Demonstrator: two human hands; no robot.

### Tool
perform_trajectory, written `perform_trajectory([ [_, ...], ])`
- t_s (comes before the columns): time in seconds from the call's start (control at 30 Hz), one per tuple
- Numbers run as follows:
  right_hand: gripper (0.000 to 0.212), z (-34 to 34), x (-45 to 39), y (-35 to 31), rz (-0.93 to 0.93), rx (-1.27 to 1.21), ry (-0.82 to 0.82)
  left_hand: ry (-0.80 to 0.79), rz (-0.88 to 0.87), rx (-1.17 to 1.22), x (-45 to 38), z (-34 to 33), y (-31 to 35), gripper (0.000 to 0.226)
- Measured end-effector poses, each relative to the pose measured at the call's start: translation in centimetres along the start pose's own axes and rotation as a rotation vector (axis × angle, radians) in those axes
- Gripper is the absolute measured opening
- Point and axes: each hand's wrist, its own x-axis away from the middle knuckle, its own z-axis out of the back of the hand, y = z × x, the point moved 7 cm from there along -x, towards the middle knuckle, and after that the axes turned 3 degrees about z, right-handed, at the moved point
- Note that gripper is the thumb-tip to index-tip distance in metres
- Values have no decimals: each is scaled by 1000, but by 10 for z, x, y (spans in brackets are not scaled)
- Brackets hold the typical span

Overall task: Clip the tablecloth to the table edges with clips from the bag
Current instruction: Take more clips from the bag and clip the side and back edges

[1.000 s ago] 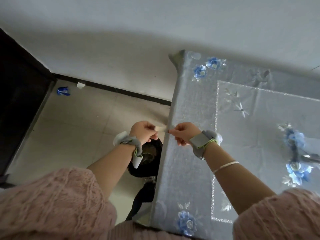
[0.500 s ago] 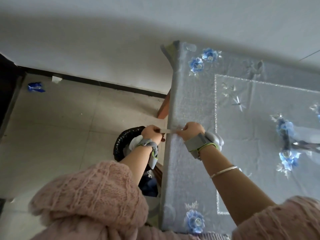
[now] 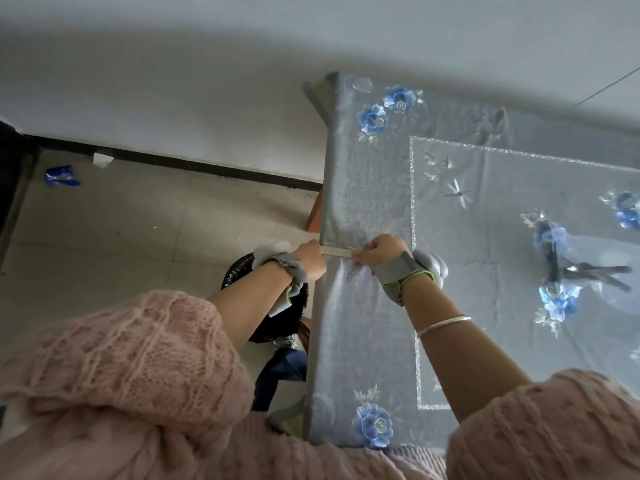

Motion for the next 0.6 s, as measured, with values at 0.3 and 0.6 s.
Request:
perform_trajectory([
  [0.3, 43, 13, 5, 14, 136, 196, 103, 139, 83, -29, 14, 9, 9, 30],
  [0.6, 29, 80, 26, 119, 175, -23, 323, 591, -223, -199, 35, -1, 91, 40],
])
